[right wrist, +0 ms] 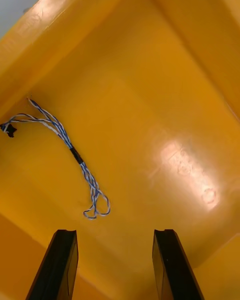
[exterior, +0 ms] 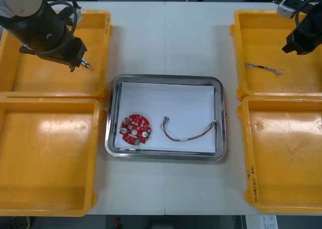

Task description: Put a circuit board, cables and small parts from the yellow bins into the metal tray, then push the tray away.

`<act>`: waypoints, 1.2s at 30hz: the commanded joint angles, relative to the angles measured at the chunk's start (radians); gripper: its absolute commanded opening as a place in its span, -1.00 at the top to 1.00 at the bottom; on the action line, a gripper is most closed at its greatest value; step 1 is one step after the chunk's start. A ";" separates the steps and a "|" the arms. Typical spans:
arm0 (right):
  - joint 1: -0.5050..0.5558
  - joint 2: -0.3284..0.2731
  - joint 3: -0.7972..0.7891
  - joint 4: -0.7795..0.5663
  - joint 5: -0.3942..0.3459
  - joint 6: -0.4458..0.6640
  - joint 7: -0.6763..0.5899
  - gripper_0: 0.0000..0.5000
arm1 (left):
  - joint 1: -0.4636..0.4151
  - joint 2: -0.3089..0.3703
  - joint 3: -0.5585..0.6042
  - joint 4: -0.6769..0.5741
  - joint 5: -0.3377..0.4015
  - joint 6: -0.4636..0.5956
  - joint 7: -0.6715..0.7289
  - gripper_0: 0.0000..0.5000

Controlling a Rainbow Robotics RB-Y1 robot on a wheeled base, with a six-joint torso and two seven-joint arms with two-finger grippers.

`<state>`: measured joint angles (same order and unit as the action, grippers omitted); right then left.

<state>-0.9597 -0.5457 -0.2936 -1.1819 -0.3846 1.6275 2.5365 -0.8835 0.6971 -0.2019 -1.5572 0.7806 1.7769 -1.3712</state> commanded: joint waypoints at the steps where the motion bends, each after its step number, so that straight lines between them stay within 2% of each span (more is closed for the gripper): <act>1: -0.051 -0.039 -0.028 0.077 -0.043 -0.080 0.054 -0.73 | -0.051 -0.070 0.024 -0.083 -0.021 0.045 0.104 1.00; 8: -0.051 -0.037 -0.010 0.228 -0.125 -0.190 0.087 -0.73 | -0.051 -0.137 -0.056 -0.155 -0.052 0.076 0.222 1.00; 18: -0.051 -0.016 0.036 0.337 -0.146 -0.331 0.107 -0.74 | -0.051 -0.166 -0.205 -0.185 -0.026 0.035 0.348 1.00; 23: -0.051 -0.005 0.045 0.378 -0.151 -0.387 0.114 -0.73 | -0.051 -0.176 -0.268 -0.149 -0.024 -0.014 0.363 1.00; 36: -0.022 0.015 0.090 0.380 -0.191 -0.402 0.111 -0.73 | -0.049 -0.180 -0.395 -0.012 -0.018 -0.154 0.377 1.00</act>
<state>-0.9621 -0.5414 -0.2142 -0.7866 -0.5629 1.2372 2.6269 -0.8838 0.5367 -0.5597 -1.5839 0.7514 1.6575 -0.9859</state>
